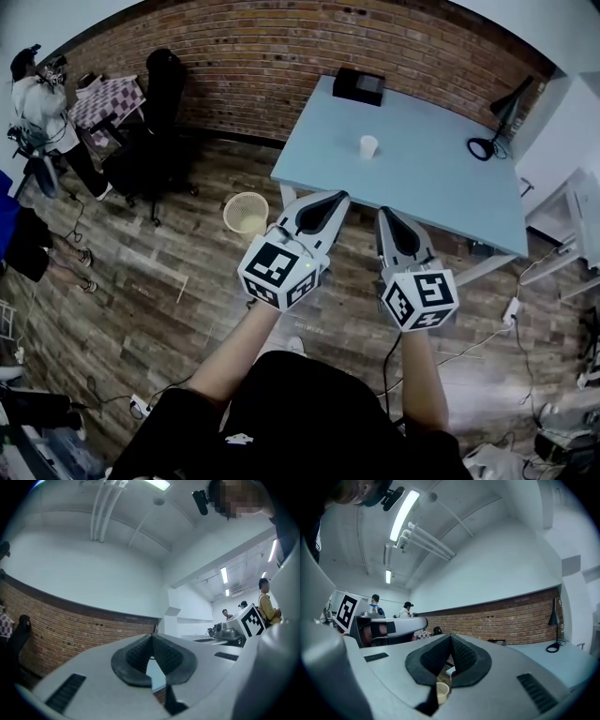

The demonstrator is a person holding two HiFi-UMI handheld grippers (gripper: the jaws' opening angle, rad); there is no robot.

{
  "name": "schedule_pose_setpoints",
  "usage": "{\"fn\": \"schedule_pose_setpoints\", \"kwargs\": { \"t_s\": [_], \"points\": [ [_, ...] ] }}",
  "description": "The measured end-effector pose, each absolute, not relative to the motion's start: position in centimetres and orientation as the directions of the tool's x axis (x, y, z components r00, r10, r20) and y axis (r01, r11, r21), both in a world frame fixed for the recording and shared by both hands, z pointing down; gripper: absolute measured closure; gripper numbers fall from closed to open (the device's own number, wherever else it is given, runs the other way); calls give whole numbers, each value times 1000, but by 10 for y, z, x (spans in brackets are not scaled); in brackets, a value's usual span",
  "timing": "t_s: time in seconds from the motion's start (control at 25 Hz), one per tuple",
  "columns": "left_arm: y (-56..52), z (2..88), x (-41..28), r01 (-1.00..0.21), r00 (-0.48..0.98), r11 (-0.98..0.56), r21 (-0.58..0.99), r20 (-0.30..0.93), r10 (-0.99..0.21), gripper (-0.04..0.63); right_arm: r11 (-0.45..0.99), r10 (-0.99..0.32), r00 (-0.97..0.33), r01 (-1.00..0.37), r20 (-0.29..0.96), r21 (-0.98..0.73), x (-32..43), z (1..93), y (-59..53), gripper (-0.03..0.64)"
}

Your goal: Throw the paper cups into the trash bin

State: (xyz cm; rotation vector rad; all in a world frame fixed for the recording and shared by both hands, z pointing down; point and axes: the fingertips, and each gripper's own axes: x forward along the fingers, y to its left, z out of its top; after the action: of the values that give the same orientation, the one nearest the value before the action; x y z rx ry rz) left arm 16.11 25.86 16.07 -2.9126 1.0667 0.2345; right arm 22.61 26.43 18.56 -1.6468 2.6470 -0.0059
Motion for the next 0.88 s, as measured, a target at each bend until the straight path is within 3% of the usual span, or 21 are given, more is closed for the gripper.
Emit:
{"fn": "schedule_pose_setpoints", "kwargs": {
  "t_s": [0.88],
  "points": [
    [179,185,110,-606,780,-791,84,-136,-611,594,385,-922,-385,-923,37,-1,183,206,186,617]
  ]
}}
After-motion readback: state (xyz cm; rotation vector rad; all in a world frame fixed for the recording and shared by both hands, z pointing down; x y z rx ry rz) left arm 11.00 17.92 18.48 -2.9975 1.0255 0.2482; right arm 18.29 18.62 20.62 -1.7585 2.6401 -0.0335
